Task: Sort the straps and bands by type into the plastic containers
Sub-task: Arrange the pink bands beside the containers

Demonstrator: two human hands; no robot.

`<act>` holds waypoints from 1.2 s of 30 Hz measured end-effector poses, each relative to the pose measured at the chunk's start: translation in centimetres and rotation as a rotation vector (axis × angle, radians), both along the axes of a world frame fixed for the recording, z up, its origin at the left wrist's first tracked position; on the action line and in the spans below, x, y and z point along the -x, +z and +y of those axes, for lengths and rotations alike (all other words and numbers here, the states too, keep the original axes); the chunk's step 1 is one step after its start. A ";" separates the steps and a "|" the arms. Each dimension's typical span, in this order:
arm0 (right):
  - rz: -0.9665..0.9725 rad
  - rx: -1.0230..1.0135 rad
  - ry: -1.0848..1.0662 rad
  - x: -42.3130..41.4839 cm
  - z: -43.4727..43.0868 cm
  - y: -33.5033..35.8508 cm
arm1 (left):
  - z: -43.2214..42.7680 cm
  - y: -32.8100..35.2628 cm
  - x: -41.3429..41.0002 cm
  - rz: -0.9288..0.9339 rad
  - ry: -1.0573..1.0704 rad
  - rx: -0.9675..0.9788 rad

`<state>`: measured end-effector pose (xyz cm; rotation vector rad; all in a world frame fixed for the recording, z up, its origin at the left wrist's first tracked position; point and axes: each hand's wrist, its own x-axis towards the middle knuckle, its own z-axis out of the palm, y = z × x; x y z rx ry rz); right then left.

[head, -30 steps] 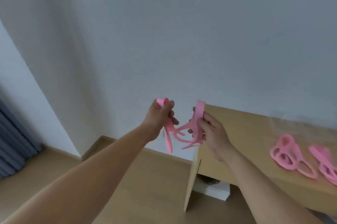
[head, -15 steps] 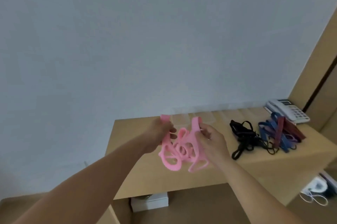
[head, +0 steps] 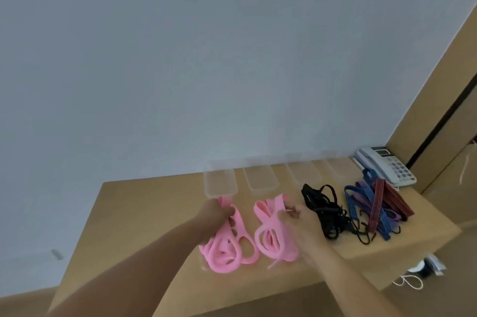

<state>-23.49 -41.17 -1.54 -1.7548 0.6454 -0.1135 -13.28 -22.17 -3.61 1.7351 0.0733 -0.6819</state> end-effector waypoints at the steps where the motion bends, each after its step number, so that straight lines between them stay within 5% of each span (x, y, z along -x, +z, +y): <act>1: 0.031 -0.005 0.007 -1.0 -0.2 -0.4 | -0.3 -0.8 -1.0 0.029 -0.008 -0.027; 6: 0.174 -0.056 0.036 -6.1 -1.4 -2.7 | -1.1 -5.3 -5.4 0.132 0.004 -0.113; 10: 0.258 -0.002 0.070 -9.5 -2.9 -6.0 | -1.9 -8.0 -7.0 0.005 0.024 -0.264; 20: 0.332 0.411 0.373 -12.0 -6.8 -11.7 | -3.2 -7.9 -5.5 -0.167 -0.034 -0.743; 30: 0.035 0.904 0.438 -12.3 -5.9 -9.1 | -1.9 -5.7 -4.1 -0.211 0.003 -0.788; 36: 0.013 0.782 0.881 -12.5 -0.3 -8.9 | -0.1 -4.9 -4.8 -0.323 -0.177 -0.738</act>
